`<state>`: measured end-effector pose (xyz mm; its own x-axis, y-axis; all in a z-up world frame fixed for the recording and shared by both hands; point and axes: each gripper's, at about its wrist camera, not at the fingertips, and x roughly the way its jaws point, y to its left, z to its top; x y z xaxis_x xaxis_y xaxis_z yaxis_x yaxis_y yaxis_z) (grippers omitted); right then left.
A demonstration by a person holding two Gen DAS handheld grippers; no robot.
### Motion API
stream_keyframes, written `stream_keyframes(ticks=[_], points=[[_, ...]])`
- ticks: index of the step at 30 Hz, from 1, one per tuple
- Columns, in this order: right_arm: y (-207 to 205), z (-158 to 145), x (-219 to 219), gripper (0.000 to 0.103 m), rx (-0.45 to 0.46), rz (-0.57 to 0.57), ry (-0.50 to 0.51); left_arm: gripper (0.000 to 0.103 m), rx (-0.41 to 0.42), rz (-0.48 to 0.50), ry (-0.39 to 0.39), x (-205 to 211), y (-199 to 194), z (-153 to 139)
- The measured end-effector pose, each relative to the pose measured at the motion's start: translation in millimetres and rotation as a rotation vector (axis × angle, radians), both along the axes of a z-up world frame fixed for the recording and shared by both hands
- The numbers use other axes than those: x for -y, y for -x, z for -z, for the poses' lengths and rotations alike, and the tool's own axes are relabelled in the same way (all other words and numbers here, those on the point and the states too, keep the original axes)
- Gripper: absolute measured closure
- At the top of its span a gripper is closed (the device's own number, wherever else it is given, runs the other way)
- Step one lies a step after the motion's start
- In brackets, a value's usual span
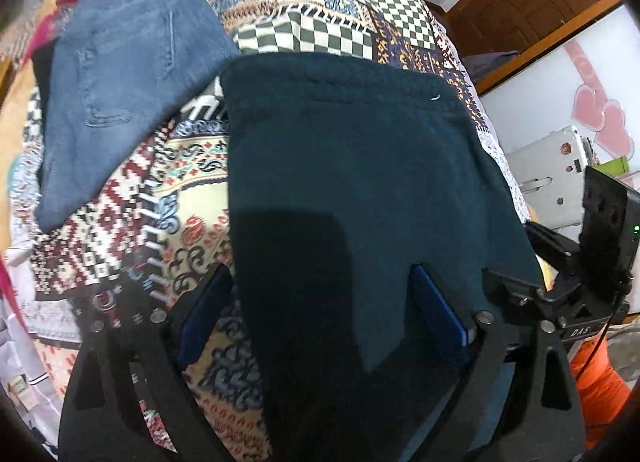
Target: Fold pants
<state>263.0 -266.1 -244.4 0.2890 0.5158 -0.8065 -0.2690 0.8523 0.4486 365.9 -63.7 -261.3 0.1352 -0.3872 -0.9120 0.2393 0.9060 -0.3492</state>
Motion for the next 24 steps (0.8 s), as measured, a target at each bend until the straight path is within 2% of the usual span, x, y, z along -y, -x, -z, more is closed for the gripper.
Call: stream_keyframes(ticks=[4,6,9,10,12,14,16,18,24], points=[[-5.8,8.8,-2.0,0.020,-0.043,-0.030,-0.067,0.006,-0.001,0.009,0.016,5.3,-7.8,3.2],[-5.8,8.6,-2.7,0.031,-0.046,-0.045,-0.087,0.007,-0.002,0.009,0.029,7.5,-11.5,4.7],[-4.8,5.0,-5.3,0.047,-0.053,-0.051,-0.097,0.025,-0.006,0.008,0.063,11.0,-14.1,1.3],[-6.2,3.6,-6.1,0.050,-0.051,-0.052,-0.095,0.028,-0.005,0.000,0.063,11.2,-14.1,-0.2],[-5.6,-1.2,-8.9,0.062,-0.041,-0.049,-0.077,0.034,0.011,-0.009,0.060,11.1,-11.4,-3.3],[-5.7,-7.3,-12.3,0.068,-0.022,-0.039,-0.053,0.043,0.035,-0.018,0.057,8.8,-7.5,-8.9],[-3.8,-14.6,-17.5,0.071,0.011,-0.050,-0.020,0.058,0.058,-0.028,0.058,4.6,-3.9,-17.8],[-0.9,-23.3,-24.6,0.073,0.050,-0.063,0.016,0.068,0.078,-0.029,0.066,0.0,0.1,-29.1],[-3.9,-59.4,-42.1,0.074,0.161,-0.081,0.051,0.072,0.214,-0.049,0.062,-21.2,18.5,-75.0]])
